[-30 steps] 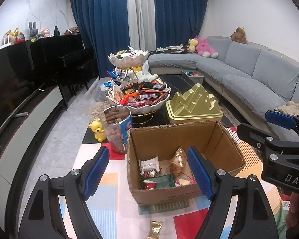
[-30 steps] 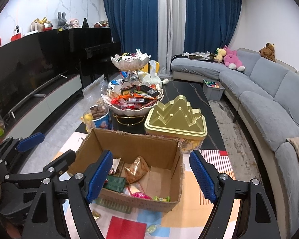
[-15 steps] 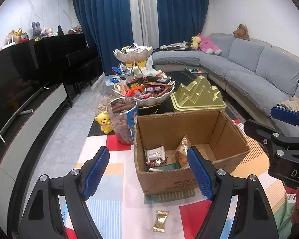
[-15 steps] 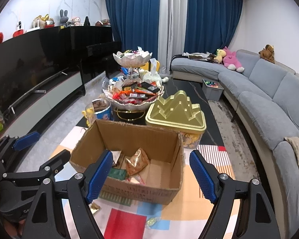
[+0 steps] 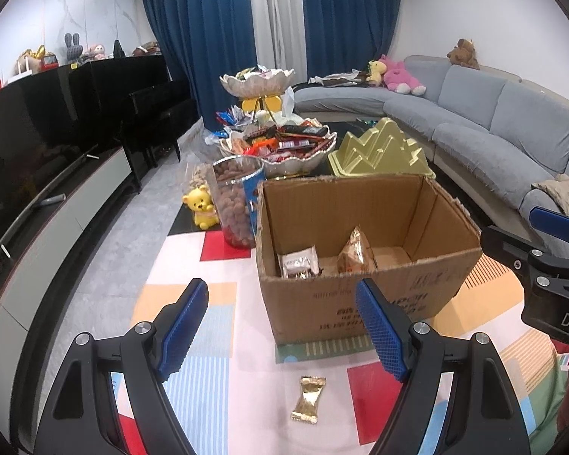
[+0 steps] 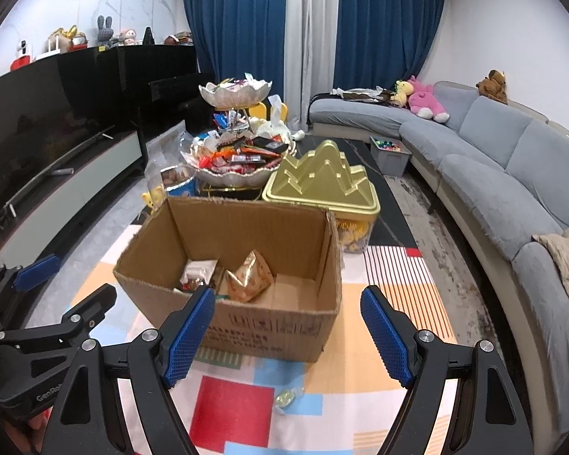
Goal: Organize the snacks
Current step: 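Withdraw both open tools from the box toward the remaining candies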
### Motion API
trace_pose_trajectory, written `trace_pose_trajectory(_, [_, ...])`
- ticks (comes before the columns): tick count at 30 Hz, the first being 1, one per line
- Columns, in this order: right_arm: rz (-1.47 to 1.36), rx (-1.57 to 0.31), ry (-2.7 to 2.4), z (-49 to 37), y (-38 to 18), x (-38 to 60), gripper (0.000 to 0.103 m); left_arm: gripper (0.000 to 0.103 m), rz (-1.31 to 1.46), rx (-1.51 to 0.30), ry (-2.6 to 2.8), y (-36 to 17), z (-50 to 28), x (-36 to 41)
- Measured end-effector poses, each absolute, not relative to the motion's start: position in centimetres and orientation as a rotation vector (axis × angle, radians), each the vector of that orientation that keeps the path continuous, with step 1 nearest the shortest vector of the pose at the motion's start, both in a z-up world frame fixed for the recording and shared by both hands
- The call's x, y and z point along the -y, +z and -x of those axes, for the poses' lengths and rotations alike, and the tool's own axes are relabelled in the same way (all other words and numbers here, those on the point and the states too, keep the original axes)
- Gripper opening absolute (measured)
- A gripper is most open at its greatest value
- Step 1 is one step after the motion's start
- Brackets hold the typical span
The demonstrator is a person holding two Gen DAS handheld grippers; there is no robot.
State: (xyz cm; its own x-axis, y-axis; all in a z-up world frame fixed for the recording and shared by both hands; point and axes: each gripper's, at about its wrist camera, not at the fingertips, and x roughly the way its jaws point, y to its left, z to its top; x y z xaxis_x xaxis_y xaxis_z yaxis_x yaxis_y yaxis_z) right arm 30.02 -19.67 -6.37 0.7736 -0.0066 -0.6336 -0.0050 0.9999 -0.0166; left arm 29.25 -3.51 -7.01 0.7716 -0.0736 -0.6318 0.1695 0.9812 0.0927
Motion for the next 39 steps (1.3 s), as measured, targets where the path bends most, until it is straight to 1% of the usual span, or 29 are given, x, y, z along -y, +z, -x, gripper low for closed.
trace_pose_trajectory(23, [0.017, -0.776, -0.038, -27.2, -14.1, 19.0, 0.08, 0.08, -0.126, -0.709, -0.157, -14.1, -26.6, 2.3])
trace_pose_trajectory(39, [0.016, -0.871, -0.04, -27.4, -19.0, 18.8, 0.08, 0.08, -0.165, -0.769, -0.181, -18.8, -26.3, 2.5])
